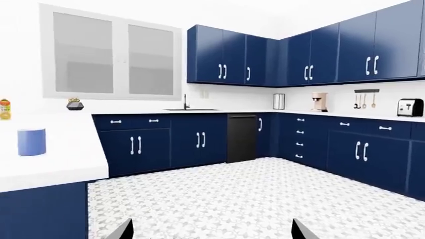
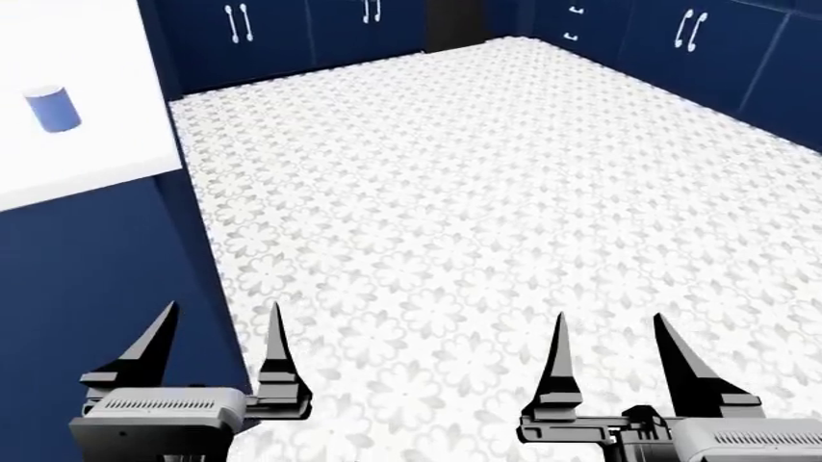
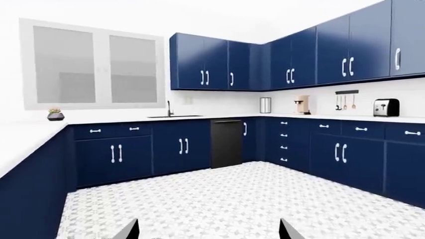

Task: A wet mug is on the counter and needs to be dried. Pick it up and place it upside down in the open cabinet.

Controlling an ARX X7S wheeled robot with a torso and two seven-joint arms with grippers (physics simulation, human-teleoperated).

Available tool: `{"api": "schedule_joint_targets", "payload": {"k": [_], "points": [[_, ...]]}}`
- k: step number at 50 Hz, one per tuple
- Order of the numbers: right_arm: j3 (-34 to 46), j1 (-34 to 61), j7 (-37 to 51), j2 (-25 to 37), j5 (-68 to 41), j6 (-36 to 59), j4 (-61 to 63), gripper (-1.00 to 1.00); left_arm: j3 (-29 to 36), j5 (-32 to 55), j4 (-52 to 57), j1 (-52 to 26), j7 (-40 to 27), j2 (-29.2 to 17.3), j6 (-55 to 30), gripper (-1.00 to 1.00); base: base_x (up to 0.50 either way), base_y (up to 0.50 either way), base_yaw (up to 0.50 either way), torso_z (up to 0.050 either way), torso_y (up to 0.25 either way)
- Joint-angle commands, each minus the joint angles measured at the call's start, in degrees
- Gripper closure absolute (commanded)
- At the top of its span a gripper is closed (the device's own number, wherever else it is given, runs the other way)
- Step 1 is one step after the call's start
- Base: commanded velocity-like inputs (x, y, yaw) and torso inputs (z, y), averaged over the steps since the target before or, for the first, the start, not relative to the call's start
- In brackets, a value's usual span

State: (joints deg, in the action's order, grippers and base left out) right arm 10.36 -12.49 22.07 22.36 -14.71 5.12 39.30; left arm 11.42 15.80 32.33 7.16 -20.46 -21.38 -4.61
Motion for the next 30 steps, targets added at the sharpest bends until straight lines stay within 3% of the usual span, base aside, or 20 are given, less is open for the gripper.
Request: {"api": "schedule_joint_targets", "payload": {"k": [1,30], "points": [[0.15,0.07,0.16,0.16,-0.04,-0.09,-0.08,-1.0,0.11,0.06,-0.07,-0.12,-0.21,-0.13,0.05,-1.0,0.0,0.0,0.5,0.0,0.0],[0.53,0.05,0.59,0.61,-0.16,-0.23,-0.02,-1.0,0.45,0.26,-0.19,-0.25,-0.65,-0.47,0.17,-1.0,0.0,0.0,0.5,0.0,0.0]]}}
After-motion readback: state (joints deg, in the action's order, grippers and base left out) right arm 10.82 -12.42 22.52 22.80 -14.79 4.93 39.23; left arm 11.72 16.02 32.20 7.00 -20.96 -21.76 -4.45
